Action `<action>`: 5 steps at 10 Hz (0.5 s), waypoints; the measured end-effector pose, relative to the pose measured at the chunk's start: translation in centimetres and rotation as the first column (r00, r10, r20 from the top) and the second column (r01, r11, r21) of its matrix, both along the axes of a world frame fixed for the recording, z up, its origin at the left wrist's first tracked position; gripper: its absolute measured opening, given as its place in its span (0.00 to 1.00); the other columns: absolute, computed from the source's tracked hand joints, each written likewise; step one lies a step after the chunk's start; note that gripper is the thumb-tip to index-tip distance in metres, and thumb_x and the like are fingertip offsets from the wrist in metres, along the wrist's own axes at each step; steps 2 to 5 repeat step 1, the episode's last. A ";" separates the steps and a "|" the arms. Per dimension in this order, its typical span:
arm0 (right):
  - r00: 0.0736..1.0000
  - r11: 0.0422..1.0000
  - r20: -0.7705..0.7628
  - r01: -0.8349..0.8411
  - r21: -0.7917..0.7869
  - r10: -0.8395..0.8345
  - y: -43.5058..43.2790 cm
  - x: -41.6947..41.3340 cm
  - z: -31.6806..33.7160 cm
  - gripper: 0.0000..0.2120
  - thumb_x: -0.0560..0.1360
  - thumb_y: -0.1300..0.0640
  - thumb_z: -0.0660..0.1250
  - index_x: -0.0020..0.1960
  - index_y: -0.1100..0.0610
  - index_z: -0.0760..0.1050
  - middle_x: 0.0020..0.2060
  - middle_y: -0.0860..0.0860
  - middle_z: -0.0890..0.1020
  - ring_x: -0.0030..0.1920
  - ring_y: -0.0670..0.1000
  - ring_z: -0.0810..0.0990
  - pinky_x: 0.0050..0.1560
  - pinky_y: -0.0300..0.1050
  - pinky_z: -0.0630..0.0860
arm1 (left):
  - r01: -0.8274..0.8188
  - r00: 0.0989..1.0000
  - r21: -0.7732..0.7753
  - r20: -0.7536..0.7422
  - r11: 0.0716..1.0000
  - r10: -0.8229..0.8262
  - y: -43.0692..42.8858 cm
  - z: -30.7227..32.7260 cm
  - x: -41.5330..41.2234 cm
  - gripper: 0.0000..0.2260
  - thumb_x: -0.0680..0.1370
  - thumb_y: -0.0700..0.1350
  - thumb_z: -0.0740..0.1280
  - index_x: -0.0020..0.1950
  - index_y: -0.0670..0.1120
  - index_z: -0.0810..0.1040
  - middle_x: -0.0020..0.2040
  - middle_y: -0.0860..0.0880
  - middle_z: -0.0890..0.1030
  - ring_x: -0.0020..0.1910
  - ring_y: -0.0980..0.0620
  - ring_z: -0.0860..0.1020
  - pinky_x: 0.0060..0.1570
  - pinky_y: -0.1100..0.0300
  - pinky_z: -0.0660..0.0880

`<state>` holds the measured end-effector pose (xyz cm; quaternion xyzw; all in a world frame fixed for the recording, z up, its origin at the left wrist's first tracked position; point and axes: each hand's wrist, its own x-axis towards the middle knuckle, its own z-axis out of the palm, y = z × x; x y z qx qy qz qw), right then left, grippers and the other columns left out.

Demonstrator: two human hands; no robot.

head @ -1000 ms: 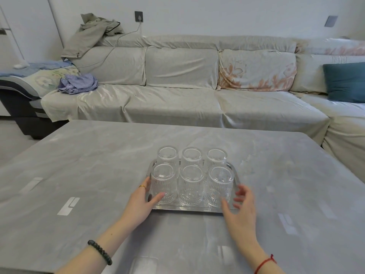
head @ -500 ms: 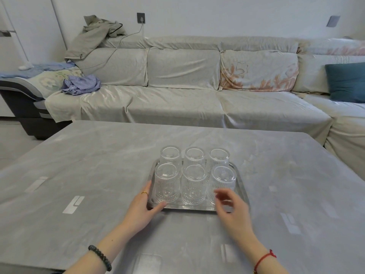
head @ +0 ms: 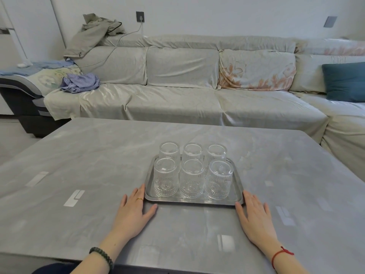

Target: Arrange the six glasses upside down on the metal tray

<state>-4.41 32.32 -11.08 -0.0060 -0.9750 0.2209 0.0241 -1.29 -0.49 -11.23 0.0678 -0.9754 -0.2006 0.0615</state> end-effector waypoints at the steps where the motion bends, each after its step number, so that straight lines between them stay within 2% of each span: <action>1: 1.000 0.999 0.017 -0.011 -0.044 0.012 0.1 -0.2 0.4 0.26 0.78 0.45 0.50 0.72 0.55 0.51 0.73 0.51 0.60 0.74 0.51 0.54 0.74 0.53 0.46 | -0.005 1.000 -0.049 0.012 0.999 0.006 -0.2 -0.3 -0.1 0.35 0.75 0.63 0.53 0.75 0.46 0.44 0.77 0.49 0.55 0.75 0.53 0.51 0.74 0.53 0.46; 5: 1.000 0.999 0.017 -0.011 -0.044 0.012 0.1 -0.2 0.4 0.26 0.78 0.45 0.50 0.72 0.55 0.51 0.73 0.51 0.60 0.74 0.51 0.54 0.74 0.53 0.46 | -0.005 1.000 -0.049 0.012 0.999 0.006 -0.2 -0.3 -0.1 0.35 0.75 0.63 0.53 0.75 0.46 0.44 0.77 0.49 0.55 0.75 0.53 0.51 0.74 0.53 0.46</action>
